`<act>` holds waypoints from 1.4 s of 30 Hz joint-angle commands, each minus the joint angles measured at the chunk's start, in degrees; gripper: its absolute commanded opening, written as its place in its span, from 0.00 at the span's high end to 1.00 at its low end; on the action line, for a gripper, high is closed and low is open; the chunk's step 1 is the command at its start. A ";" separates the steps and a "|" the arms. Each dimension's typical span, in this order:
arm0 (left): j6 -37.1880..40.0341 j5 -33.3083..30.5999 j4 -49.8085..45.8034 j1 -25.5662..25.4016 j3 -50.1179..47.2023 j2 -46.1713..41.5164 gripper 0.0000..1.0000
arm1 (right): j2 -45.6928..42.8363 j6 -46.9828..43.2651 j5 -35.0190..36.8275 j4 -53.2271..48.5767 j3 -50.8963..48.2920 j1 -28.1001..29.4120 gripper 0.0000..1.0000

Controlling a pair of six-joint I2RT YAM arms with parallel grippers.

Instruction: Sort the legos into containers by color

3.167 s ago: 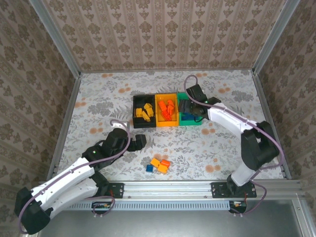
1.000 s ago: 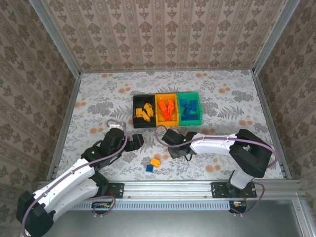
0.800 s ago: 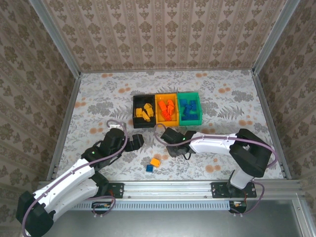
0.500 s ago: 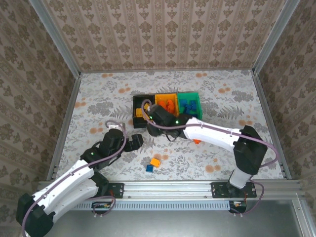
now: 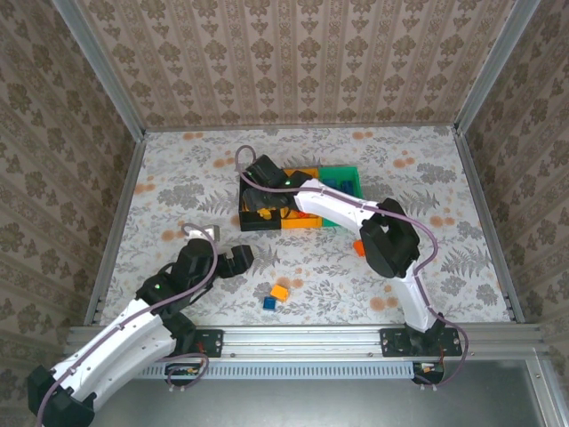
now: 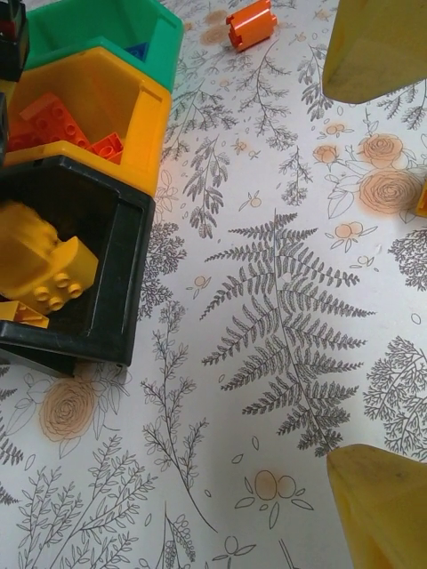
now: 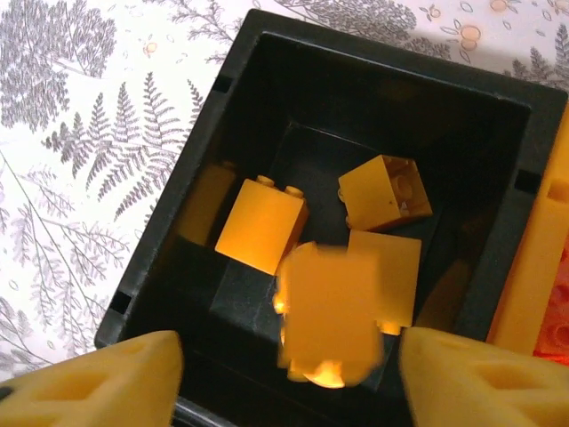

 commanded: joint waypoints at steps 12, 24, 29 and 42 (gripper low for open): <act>-0.35 1.06 0.89 0.94 -0.61 -0.35 0.00 | -30.03 4.60 6.04 0.84 -30.87 0.05 0.12; -0.85 2.15 3.18 1.73 -2.19 0.44 0.00 | -52.21 11.94 6.85 -0.90 -61.27 -11.87 0.08; -0.67 2.48 3.77 2.11 -2.11 1.51 0.00 | -49.82 11.63 4.24 2.36 -64.17 -17.65 0.08; -0.93 3.00 2.77 2.72 -2.78 0.96 0.00 | -36.96 10.90 3.37 6.99 -62.81 -20.60 0.35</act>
